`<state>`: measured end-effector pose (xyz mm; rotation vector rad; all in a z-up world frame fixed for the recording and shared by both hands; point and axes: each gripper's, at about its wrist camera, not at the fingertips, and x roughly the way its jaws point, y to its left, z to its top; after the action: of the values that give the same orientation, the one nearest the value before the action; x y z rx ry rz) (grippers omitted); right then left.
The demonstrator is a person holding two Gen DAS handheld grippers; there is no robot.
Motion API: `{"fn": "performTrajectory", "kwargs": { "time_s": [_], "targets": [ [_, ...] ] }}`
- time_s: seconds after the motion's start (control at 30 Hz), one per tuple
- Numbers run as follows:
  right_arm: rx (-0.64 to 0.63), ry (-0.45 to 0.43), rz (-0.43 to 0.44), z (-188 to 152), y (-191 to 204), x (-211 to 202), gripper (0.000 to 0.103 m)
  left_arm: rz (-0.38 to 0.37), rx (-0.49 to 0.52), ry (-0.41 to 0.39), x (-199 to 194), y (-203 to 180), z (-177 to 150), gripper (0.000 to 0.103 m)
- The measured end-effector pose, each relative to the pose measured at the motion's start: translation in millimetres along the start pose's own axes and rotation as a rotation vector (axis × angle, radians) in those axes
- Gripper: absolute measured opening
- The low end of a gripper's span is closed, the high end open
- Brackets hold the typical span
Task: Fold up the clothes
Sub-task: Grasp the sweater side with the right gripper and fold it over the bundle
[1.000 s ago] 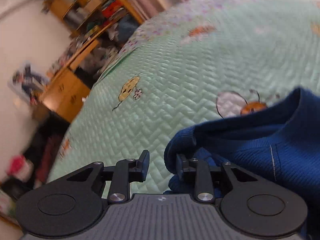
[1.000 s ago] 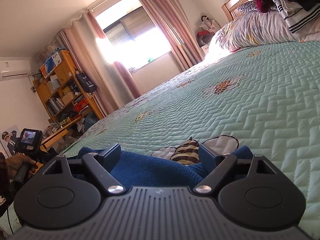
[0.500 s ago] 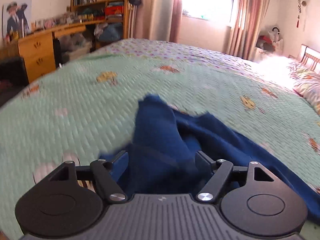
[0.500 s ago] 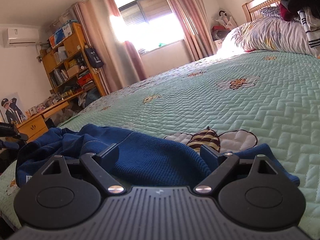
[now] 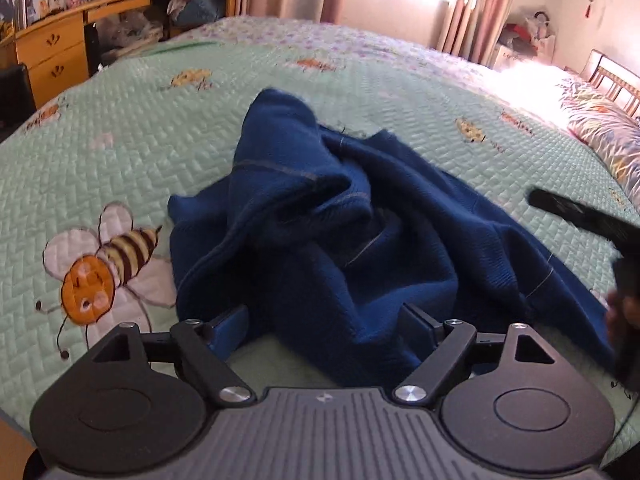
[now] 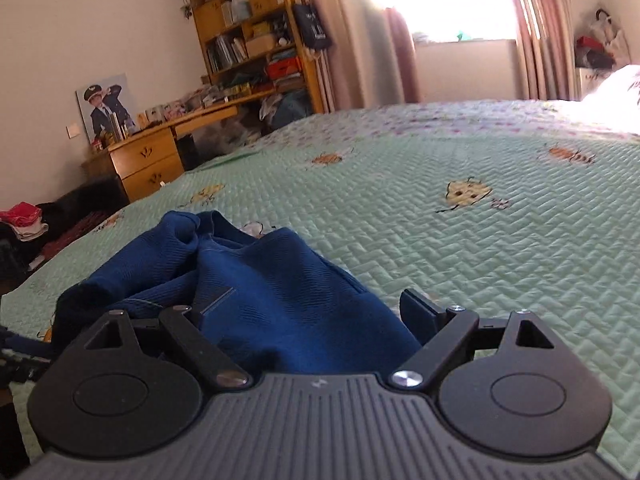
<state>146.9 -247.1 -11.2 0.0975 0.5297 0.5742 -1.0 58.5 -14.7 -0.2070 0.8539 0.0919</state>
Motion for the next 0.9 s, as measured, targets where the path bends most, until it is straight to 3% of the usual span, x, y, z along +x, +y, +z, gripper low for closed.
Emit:
{"fn": "performTrajectory", "kwargs": {
  "time_s": [0.17,0.33,0.4,0.47,0.53,0.57,0.6,0.63,0.7,0.8,0.9],
  "targets": [
    [-0.065,0.126,-0.016,11.4,-1.6,60.2,0.088,0.003,0.003,0.033,-0.4,10.7,-4.8,0.093],
    [-0.055,0.236,-0.033,11.6,-13.1,94.0,0.087,-0.019,-0.027,0.066,2.6,19.3,-4.6,0.095],
    [-0.083,0.281,-0.027,7.3,-10.4,101.9,0.079,-0.027,-0.037,0.073,3.8,21.6,-4.7,0.096],
    [-0.103,0.305,-0.024,6.1,-8.1,105.7,0.078,-0.028,-0.050,0.081,4.7,23.6,-4.7,0.098],
    [-0.107,0.309,-0.020,7.0,-6.5,104.2,0.067,-0.030,-0.061,0.090,5.2,24.4,-4.7,0.098],
    [-0.107,0.310,-0.021,9.6,-5.7,102.5,0.049,-0.029,-0.062,0.092,5.3,24.2,-4.7,0.098],
    [-0.108,0.312,-0.014,11.2,-3.1,100.1,0.020,-0.028,-0.061,0.093,5.2,23.8,-4.7,0.098],
    [-0.126,0.313,0.000,12.3,3.7,97.7,0.014,-0.028,-0.059,0.093,5.2,23.5,-4.7,0.098],
    [-0.302,0.305,-0.026,8.3,35.5,92.1,0.014,-0.027,-0.059,0.097,6.1,23.7,-4.6,0.098],
    [-0.682,0.256,-0.154,-12.6,87.0,81.5,0.014,-0.032,-0.070,0.110,7.6,25.7,-3.5,0.099],
    [-0.896,0.161,-0.315,-12.7,97.8,72.3,0.014,-0.038,-0.082,0.123,9.5,28.9,-2.6,0.100]
  ]
}}
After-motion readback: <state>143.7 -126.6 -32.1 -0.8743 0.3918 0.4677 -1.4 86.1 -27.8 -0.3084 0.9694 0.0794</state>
